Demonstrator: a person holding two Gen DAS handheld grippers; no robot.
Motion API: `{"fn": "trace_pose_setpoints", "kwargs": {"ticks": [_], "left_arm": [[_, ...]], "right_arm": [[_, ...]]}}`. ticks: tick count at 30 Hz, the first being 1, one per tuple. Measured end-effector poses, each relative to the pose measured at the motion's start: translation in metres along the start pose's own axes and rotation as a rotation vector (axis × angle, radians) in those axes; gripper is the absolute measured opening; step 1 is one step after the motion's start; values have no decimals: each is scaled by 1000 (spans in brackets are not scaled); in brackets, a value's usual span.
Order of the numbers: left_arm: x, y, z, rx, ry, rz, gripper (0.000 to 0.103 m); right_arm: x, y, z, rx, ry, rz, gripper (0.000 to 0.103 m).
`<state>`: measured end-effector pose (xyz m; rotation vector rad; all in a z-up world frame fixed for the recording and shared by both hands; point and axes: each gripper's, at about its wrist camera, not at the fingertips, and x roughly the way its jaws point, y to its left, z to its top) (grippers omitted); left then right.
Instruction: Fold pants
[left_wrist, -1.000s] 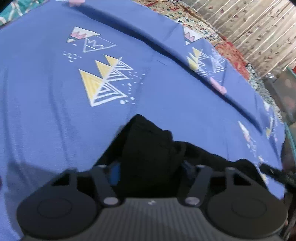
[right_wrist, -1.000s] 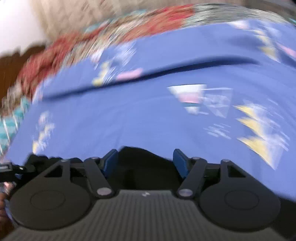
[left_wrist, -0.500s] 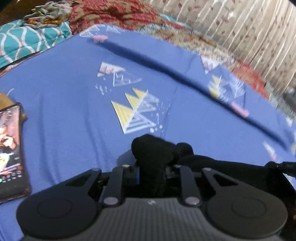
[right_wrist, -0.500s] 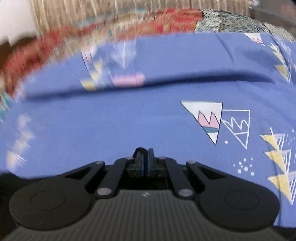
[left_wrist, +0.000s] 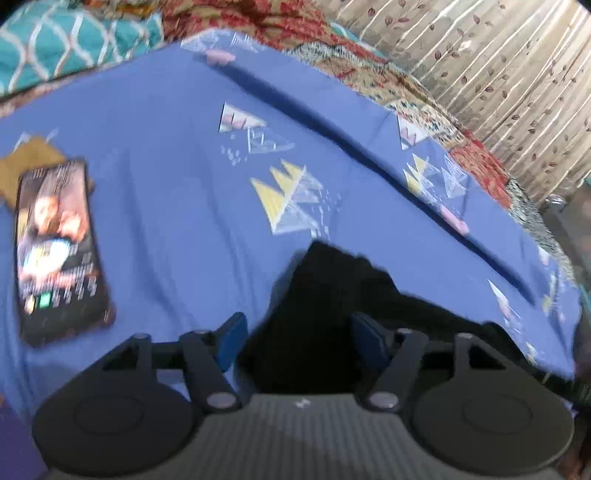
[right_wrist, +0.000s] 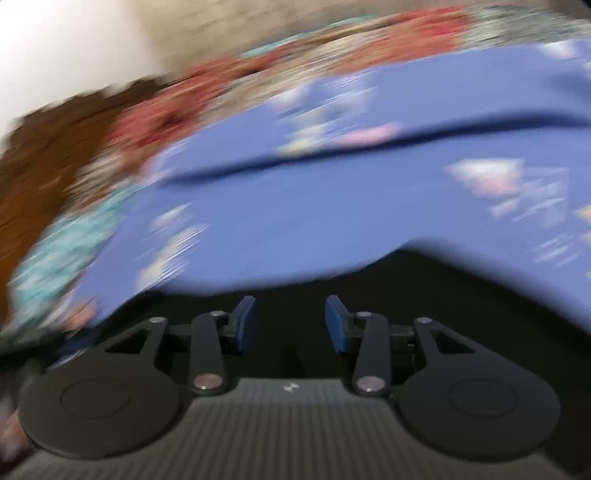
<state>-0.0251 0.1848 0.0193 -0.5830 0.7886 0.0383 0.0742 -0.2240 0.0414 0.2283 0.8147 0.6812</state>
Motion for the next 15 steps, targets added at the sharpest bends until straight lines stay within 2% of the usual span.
{"fn": "trace_pose_setpoints", "kwargs": {"ticks": [2, 3, 4, 5, 6, 8, 10, 13, 14, 15], "left_arm": [[-1, 7, -9, -44, 45, -25, 83], [0, 9, -13, -64, 62, -39, 75], [3, 11, -17, -82, 81, -48, 63], [8, 12, -22, -90, 111, -61, 33], [12, 12, -27, -99, 138, -68, 20], [15, 11, -31, -89, 130, -24, 19], [16, 6, -33, -48, 122, 16, 20], [16, -4, -33, -14, 121, 66, 26], [13, -8, -32, -1, 116, 79, 30], [7, -12, -32, 8, 106, 85, 30]], "right_arm": [[12, 19, -22, -37, 69, 39, 55], [25, 27, -33, -42, 123, 64, 41], [33, 34, -44, -47, 175, 93, 20], [43, 44, -56, -62, 236, 102, 8], [48, 57, -68, -99, 258, 73, 8], [46, 79, -80, -187, 219, 16, 9], [48, 87, -75, -220, 199, -6, 9], [51, 96, -87, -325, 162, -60, 12], [54, 100, -88, -352, 152, -65, 17], [51, 101, -87, -357, 148, -65, 23]]}}
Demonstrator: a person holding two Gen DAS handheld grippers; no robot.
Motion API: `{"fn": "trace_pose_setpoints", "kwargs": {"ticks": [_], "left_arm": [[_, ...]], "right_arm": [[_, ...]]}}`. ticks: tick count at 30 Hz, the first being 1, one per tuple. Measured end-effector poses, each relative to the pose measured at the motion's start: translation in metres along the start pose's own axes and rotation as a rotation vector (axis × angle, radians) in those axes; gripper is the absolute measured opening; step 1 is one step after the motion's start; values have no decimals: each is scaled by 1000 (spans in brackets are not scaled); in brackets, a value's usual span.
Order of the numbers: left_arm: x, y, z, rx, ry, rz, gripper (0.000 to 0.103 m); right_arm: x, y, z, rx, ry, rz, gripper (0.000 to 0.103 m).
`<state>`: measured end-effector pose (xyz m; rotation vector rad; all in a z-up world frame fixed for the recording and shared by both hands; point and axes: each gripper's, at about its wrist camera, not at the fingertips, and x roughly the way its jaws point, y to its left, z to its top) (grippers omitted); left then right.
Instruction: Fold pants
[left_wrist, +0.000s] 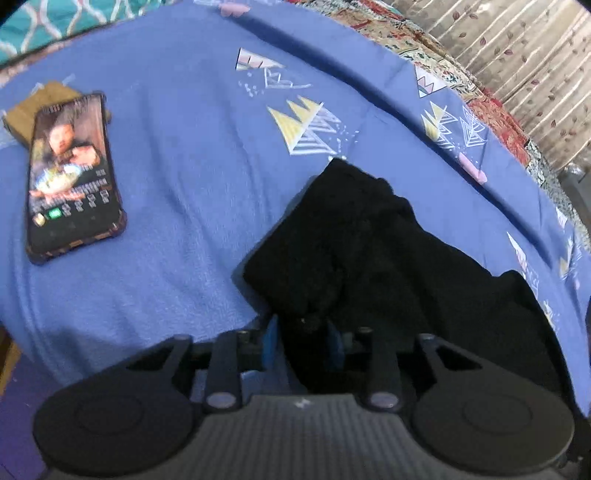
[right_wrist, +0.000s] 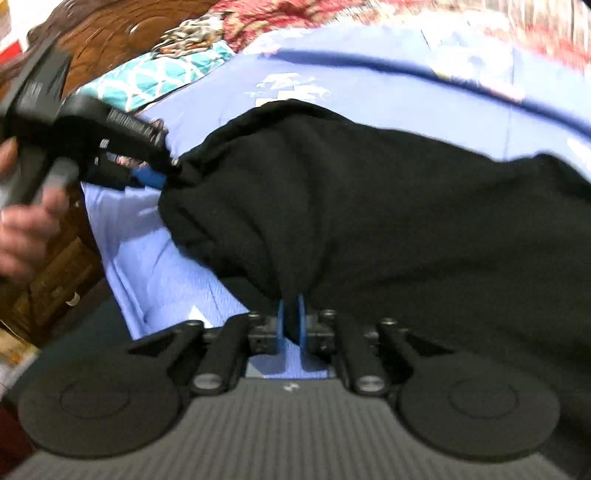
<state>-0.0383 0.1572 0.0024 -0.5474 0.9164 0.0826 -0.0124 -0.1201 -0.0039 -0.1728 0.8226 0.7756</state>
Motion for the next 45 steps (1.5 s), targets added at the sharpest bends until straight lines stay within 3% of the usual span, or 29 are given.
{"fn": "trace_pose_setpoints", "kwargs": {"ticks": [2, 5, 9, 13, 17, 20, 22, 25, 26, 27, 30, 34, 37, 40, 41, 45], "left_arm": [[-18, -5, 0, 19, -37, -27, 33], [-49, -13, -5, 49, -129, -76, 43], [-61, -41, -6, 118, -179, -130, 43], [-37, -88, -17, 228, -104, -163, 43], [2, -128, -36, 344, -11, -158, 41], [26, -143, -52, 386, 59, -124, 41], [35, -146, -62, 402, 82, -86, 40], [39, -145, -66, 411, 83, -51, 40], [38, -145, -66, 412, 82, -44, 40], [38, -146, -66, 412, 83, -39, 40], [39, -148, -66, 419, 90, -11, 38], [41, -152, -70, 447, 82, 26, 38], [44, -156, -75, 481, 72, 58, 38], [44, -161, -76, 498, 77, 83, 38], [44, -161, -76, 495, 82, 88, 38], [44, -163, -73, 484, 96, 97, 38]], "right_arm": [[-7, -6, 6, 44, -24, 16, 29], [-34, -23, 7, 147, -123, 8, 29], [-68, -51, -9, 260, -236, -122, 29], [-102, -85, -29, 392, -300, -325, 29], [-144, -120, -63, 497, -334, -610, 29], [-204, -166, -100, 671, -387, -798, 31], [-230, -204, -119, 800, -409, -850, 31], [-237, -270, -141, 941, -344, -800, 28], [-230, -291, -146, 985, -295, -811, 18], [-224, -309, -151, 1013, -251, -829, 0], [-207, -336, -152, 1068, -259, -823, 0], [-193, -341, -138, 1037, -249, -868, 0], [-201, -344, -148, 1049, -270, -837, 0], [-217, -344, -153, 1135, -333, -784, 2], [-222, -338, -152, 1158, -372, -757, 9], [-251, -302, -159, 1161, -524, -684, 13]]}}
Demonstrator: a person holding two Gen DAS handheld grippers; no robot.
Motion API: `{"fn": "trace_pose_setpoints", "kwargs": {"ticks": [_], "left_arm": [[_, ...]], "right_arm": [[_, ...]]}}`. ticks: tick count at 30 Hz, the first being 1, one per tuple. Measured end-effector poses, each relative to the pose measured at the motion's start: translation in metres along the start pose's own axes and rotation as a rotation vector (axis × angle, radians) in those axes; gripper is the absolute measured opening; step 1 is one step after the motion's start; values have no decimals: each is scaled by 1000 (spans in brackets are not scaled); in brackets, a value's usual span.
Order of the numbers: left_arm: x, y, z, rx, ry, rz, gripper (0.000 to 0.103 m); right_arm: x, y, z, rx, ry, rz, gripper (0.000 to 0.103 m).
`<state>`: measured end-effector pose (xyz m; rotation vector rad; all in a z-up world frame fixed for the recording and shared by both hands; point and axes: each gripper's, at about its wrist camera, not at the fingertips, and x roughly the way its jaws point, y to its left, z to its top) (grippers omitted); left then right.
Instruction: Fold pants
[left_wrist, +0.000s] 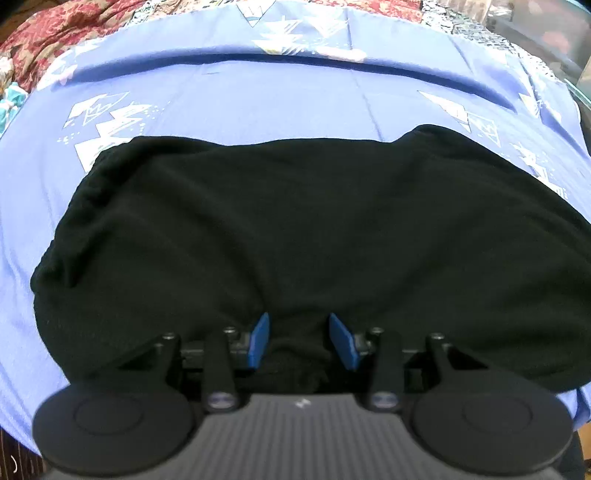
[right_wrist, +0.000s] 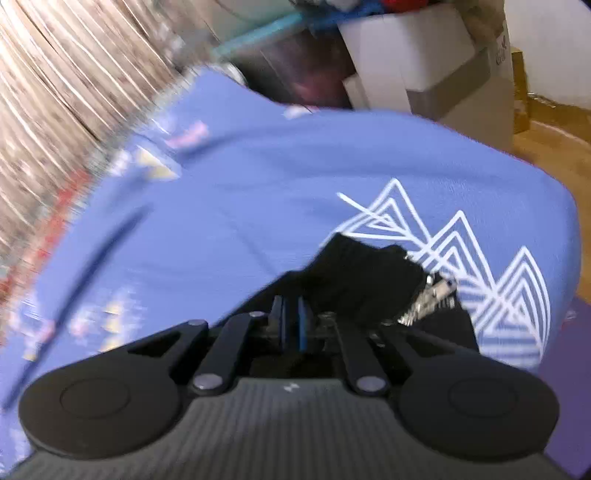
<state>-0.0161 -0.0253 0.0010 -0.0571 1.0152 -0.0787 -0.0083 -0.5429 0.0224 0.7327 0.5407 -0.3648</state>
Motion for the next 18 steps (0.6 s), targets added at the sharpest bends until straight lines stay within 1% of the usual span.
{"fn": "trace_pose_setpoints", "kwargs": {"ticks": [1, 3, 5, 8, 10, 11, 12, 18], "left_arm": [[0, 0, 1, 4, 3, 3, 38], [-1, -3, 2, 15, 8, 11, 40], [-2, -5, 2, 23, 11, 13, 42], [-4, -10, 5, 36, 11, 20, 44], [-6, -10, 7, 46, 7, 24, 44], [-7, -11, 8, 47, 5, 24, 44], [-8, -11, 8, 45, 4, 21, 44], [-16, -19, 10, 43, -4, 18, 44]], "right_arm": [[-10, -3, -5, 16, -15, 25, 14], [-32, -9, -18, 48, -37, 63, 24], [-44, -19, -29, 78, -43, 69, 31], [-66, -39, -49, 142, -38, 63, 32], [-72, -49, -57, 183, -35, 73, 36], [-71, -53, -60, 196, -34, 73, 43], [-84, -59, -66, 205, -36, 69, 48], [-80, -75, -76, 272, 16, 65, 50]]}}
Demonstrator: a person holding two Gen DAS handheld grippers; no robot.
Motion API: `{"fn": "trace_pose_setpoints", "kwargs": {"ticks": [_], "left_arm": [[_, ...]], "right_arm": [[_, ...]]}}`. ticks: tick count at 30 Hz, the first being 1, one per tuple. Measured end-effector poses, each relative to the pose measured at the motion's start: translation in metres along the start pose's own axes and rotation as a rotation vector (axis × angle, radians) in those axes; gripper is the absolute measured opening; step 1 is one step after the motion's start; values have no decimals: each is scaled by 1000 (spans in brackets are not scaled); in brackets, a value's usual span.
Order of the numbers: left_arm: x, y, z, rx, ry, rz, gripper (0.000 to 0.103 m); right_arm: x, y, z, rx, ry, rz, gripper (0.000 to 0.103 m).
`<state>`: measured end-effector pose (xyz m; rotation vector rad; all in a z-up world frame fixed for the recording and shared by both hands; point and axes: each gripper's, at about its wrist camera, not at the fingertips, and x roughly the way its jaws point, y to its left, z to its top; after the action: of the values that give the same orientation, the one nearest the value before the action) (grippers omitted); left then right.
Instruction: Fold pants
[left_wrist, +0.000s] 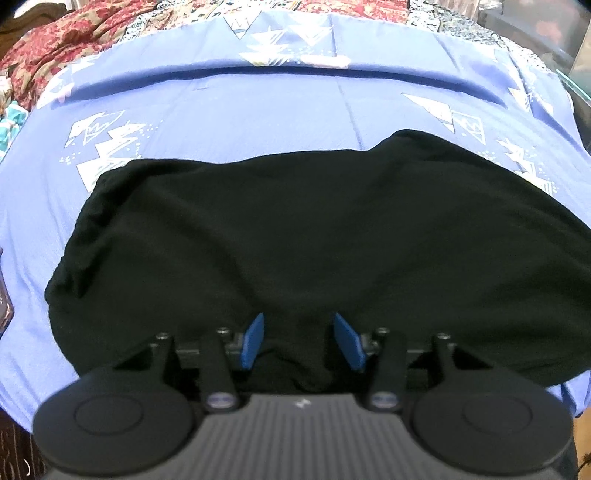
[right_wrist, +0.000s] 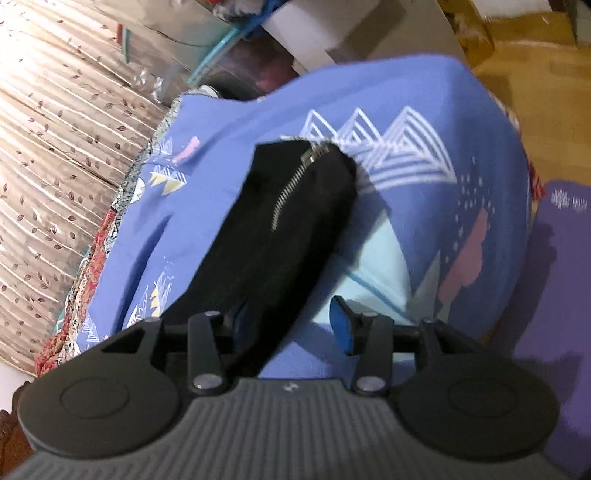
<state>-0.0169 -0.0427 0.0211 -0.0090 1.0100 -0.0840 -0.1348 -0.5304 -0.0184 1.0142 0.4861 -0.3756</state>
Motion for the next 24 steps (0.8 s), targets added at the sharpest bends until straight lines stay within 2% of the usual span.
{"fn": "trace_pose_setpoints", "kwargs": {"ticks": [7, 11, 20, 24], "left_arm": [[12, -4, -3, 13, 26, 35, 44], [25, -1, -6, 20, 30, 48, 46], [25, -1, -3, 10, 34, 39, 45], [11, 4, 0, -38, 34, -5, 45]], "right_arm": [[-1, -14, 5, 27, 1, 28, 52], [-7, -28, 9, 93, -6, 66, 51], [-14, -42, 36, 136, -99, 102, 54], [-6, -47, 44, 165, -124, 117, 54]]}}
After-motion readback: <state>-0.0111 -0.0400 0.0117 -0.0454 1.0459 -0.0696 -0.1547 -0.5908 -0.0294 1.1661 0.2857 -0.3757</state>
